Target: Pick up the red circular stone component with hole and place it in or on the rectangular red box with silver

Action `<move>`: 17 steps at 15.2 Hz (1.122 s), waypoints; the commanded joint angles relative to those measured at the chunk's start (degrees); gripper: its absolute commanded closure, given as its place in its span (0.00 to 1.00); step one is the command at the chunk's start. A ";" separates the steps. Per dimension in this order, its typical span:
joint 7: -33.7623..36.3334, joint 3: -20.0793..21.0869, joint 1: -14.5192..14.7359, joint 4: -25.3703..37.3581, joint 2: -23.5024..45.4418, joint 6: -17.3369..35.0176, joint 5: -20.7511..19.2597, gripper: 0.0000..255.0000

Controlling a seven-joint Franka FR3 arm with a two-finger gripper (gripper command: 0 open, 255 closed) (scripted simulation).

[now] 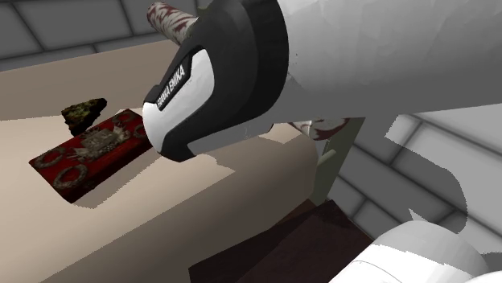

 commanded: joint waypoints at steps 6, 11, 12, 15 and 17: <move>0.84 0.07 -0.64 2.88 -3.91 -6.76 -0.93 1.00; 1.31 0.00 -0.98 5.37 -6.06 -11.40 -1.48 1.00; 1.40 -0.02 -1.05 5.91 -6.42 -12.30 -1.58 1.00; 1.65 -0.09 -1.22 7.59 -7.42 -14.97 -1.87 1.00; 1.80 -0.14 -1.32 8.76 -7.98 -16.71 -2.05 1.00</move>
